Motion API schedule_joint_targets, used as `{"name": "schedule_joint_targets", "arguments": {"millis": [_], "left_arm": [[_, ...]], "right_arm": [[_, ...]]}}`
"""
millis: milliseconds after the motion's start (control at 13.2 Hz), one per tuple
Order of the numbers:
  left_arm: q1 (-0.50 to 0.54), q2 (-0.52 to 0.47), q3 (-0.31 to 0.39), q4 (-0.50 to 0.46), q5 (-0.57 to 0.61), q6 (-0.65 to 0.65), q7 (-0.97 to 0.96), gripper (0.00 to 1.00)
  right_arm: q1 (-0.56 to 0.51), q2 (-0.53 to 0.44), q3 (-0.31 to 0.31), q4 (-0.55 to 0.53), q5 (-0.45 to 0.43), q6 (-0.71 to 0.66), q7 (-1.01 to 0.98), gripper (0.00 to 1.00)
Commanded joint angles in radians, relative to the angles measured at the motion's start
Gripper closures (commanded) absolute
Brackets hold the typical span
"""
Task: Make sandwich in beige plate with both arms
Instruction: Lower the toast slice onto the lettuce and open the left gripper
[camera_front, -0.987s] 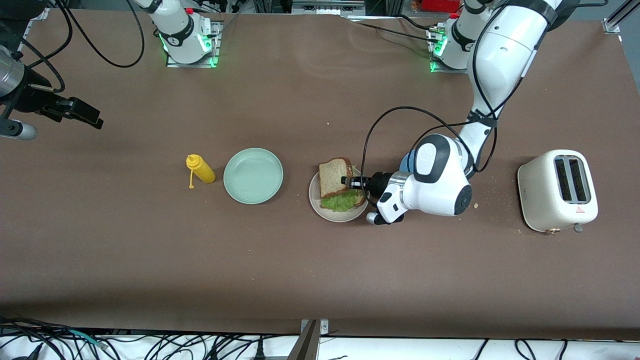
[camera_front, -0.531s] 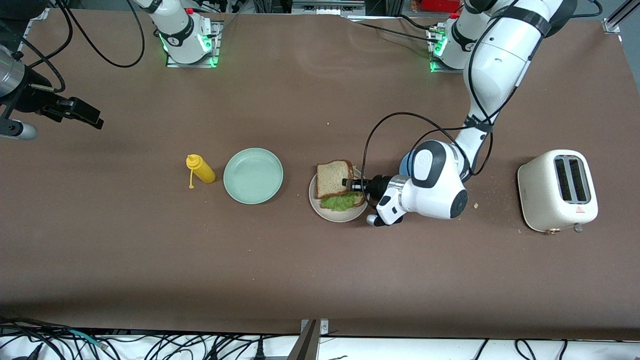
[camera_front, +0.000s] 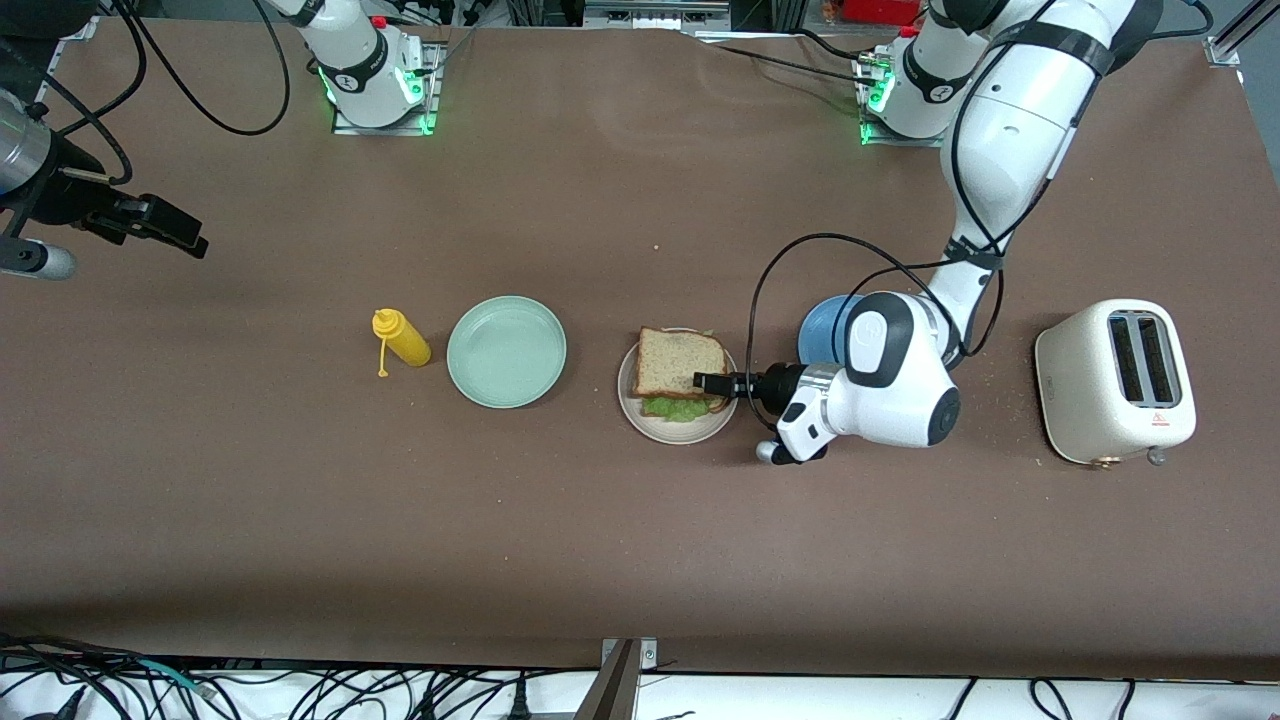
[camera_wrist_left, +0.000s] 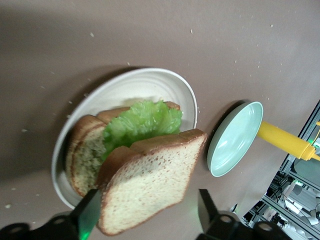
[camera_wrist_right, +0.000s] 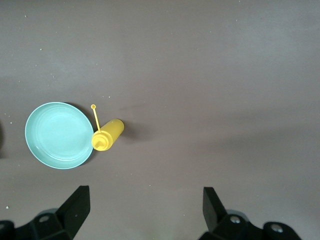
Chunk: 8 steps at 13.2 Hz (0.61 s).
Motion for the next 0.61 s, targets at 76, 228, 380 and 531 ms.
{"name": "schedule_joint_targets", "arguments": {"millis": [76, 228, 380, 531], "left_arm": [[0.048, -0.017, 0.001, 0.002, 0.042, -0.013, 0.021, 0.00], [0.072, -0.038, 0.004, -0.001, 0.117, -0.013, 0.006, 0.00], [0.118, -0.061, 0.003, 0.002, 0.222, -0.026, -0.030, 0.00], [0.169, -0.098, 0.003, 0.004, 0.312, -0.091, -0.030, 0.00]], "right_arm": [[-0.004, -0.010, 0.006, 0.001, 0.001, 0.001, -0.006, 0.00], [-0.004, -0.010, 0.006, 0.001, 0.003, 0.000, -0.006, 0.00], [-0.004, -0.010, 0.006, 0.000, 0.006, 0.000, -0.008, 0.00], [-0.004, -0.010, 0.006, 0.001, 0.006, -0.002, -0.008, 0.00]]}}
